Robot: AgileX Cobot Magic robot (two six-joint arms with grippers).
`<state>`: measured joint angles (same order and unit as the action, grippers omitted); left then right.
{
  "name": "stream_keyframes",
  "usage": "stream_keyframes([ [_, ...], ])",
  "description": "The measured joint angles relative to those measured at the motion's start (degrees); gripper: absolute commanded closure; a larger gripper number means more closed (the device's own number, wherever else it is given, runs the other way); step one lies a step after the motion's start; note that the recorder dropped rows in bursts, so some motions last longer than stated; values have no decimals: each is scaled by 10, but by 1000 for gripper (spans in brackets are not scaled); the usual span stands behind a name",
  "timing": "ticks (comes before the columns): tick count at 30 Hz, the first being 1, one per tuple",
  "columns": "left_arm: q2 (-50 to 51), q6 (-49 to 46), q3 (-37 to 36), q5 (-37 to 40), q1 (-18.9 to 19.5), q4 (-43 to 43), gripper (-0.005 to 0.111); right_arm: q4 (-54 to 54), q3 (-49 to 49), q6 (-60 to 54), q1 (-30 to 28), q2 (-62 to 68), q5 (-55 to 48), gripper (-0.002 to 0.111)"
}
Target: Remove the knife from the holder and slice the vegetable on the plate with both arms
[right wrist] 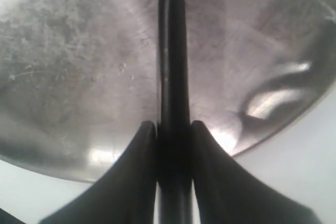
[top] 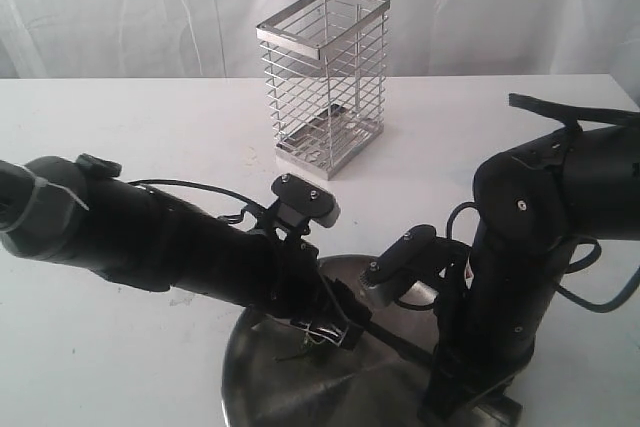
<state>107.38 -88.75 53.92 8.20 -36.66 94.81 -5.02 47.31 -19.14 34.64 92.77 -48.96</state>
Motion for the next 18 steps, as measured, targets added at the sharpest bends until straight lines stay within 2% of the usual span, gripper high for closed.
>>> stream_keyframes([
  [11, 33, -4, 21, 26, 5, 14, 42, 12, 0, 16, 0, 1, -7, 108],
  [15, 18, -1, 13, 11, 5, -6, 42, 21, 0, 22, 0, 1, -12, 108],
  [18, -29, 0, -1, 1, 2, -16, 42, 26, 0, 22, 0, 1, -14, 108],
])
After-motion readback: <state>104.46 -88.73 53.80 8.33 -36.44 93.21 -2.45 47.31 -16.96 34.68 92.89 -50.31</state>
